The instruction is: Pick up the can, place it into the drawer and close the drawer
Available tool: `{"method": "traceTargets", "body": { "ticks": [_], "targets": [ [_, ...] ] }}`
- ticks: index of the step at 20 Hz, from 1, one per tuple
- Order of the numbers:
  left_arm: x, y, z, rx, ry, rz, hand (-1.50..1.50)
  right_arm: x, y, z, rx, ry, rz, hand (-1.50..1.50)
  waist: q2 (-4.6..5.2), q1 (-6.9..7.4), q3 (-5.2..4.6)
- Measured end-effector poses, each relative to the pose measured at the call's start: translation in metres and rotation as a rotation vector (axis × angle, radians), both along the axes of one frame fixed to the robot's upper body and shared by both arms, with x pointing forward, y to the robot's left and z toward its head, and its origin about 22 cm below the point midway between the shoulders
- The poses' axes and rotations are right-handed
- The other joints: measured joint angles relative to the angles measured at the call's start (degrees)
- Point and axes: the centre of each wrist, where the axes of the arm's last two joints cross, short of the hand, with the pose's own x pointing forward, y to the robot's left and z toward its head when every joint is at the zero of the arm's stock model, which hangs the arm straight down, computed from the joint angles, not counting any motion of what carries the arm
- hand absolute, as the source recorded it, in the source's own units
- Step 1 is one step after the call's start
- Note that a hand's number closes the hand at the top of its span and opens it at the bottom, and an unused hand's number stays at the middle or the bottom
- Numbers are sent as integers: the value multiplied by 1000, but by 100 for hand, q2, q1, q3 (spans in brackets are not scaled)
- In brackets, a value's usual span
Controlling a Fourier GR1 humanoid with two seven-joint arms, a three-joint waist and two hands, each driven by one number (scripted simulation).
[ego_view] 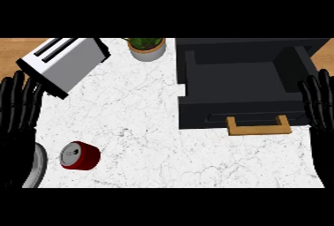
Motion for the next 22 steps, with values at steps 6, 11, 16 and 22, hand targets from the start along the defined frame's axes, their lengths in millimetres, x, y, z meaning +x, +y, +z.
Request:
{"method": "traceTargets", "body": {
  "ticks": [6,11,16,22],
  "targets": [
    [-12,-3,7,-3,-40,-332,-150,1,4,1,27,-25,-12,-150,-29,129,-170],
    [-31,19,-14,65,224,-414,-150,-7,-5,-13,62,188,-93,-150,-26,159,-203],
    [-57,50,-4,88,307,-440,-150,-15,-9,-29,77,266,-114,-150,-28,162,-207],
    [-63,66,1,73,348,-434,-150,-26,-17,-27,72,295,-121,-150,-23,134,-207]
  ]
}}
